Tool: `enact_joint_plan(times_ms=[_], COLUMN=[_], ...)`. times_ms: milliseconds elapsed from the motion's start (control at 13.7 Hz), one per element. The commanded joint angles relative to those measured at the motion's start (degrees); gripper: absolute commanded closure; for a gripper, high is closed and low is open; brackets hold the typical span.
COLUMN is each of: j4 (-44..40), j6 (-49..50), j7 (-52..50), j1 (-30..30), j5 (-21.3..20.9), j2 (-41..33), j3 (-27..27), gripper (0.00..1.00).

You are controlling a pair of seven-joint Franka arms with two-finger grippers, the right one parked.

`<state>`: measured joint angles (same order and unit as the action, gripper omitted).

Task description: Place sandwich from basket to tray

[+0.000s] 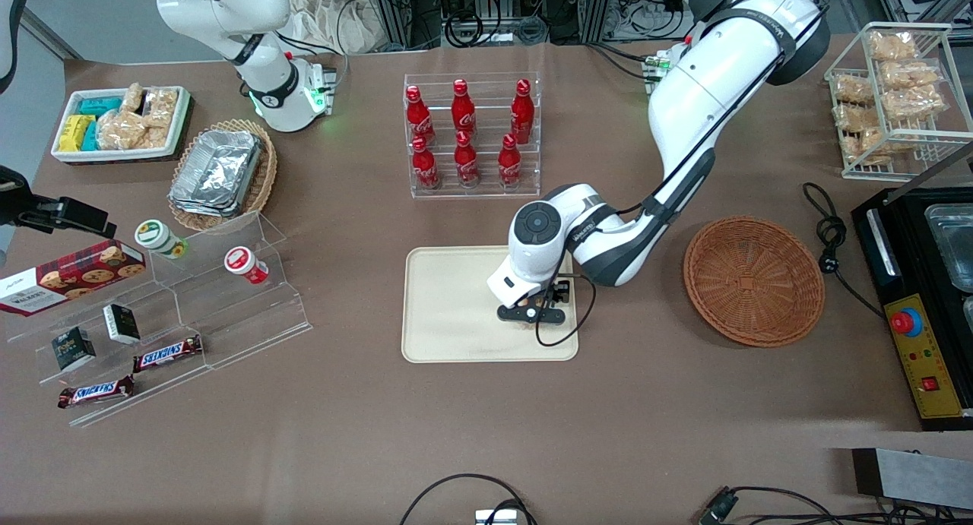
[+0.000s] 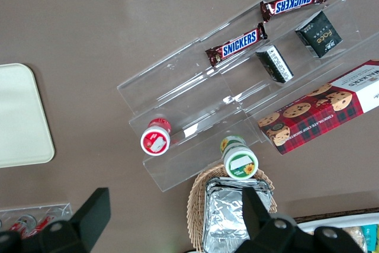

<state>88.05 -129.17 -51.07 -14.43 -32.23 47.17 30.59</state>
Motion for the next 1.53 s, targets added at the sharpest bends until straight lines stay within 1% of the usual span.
enact_joint_plan(times_ms=[0,146,364,510,583,728,874,947,1166,1311,1457], j4=[-1.48,-1.57,-2.44,-3.58,-3.77,-3.85,-4.03,-4.03,-4.21,-5.78,-7.45], j6=[0.58,1.37,5.84,8.31,9.53,12.61,16.29,18.40,23.77,27.11,29.58], j7=[-1.41,-1.41,-1.49,-1.49,-1.49,-1.49,-3.67,-4.39,-2.47,1.21,4.73], j1=[-0.51,-0.25,0.11,0.11,0.19,0.63,0.98,1.77,8.08,9.77,13.53], j5=[-1.26,-0.74,-0.03,2.85,3.65,4.01,3.75,3.66,3.93,3.84,3.93], j2=[0.12,-1.63,-4.79,-6.64,-7.87,-11.03,-13.84,-15.68,-20.44,-21.41,-21.50], j3=[-0.09,-0.09,0.08,0.08,0.00,0.00,-0.18,-0.53,-0.44,-0.62,-0.53], gripper=[0.00,0.00,0.00,0.00,0.00,0.00,0.00,0.00,0.00,0.00,0.00])
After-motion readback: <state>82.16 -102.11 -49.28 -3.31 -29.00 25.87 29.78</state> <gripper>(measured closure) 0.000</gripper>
